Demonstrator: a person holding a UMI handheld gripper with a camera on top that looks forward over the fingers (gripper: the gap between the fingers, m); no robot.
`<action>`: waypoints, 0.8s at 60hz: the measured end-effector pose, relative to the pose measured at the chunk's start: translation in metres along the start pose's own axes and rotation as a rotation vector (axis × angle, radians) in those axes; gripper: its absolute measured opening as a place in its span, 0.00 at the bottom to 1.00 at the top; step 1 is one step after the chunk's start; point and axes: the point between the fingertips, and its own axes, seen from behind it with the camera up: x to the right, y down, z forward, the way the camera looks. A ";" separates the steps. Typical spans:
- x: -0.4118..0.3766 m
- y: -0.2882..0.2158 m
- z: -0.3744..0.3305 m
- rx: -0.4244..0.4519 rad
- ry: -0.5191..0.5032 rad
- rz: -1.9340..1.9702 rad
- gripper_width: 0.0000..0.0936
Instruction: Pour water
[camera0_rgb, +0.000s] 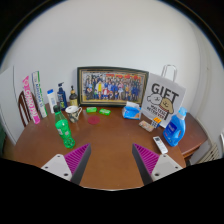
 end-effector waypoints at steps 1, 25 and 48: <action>-0.002 0.002 0.002 -0.004 -0.003 -0.004 0.92; -0.114 0.046 0.044 -0.023 -0.089 -0.036 0.91; -0.211 0.018 0.144 0.122 -0.122 0.043 0.91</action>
